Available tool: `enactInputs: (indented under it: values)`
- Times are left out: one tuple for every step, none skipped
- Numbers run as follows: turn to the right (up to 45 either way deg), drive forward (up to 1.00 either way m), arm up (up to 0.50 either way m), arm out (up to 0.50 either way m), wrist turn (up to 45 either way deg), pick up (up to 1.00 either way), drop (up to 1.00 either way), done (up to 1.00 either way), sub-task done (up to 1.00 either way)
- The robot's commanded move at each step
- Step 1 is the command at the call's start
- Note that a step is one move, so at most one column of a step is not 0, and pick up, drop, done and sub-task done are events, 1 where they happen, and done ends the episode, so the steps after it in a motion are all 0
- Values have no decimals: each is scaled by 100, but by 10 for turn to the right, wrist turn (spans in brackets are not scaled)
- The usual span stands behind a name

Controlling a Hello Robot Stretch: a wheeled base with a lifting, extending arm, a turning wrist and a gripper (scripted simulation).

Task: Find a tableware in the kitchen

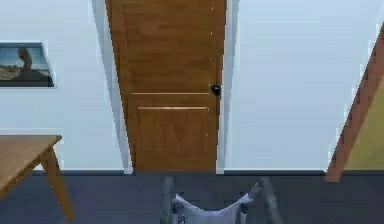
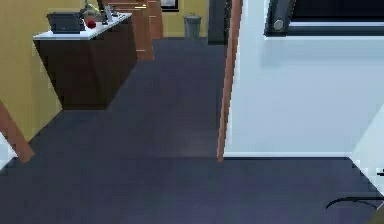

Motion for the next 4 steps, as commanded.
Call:
enactInputs:
  values:
    - [450,0,0,0,0,0,0,0,0]
    - [240,0,0,0,0,0,0,0,0]
    - [0,45,0,0,0,0,0,0,0]
    - [0,100,0,0,0,0,0,0,0]
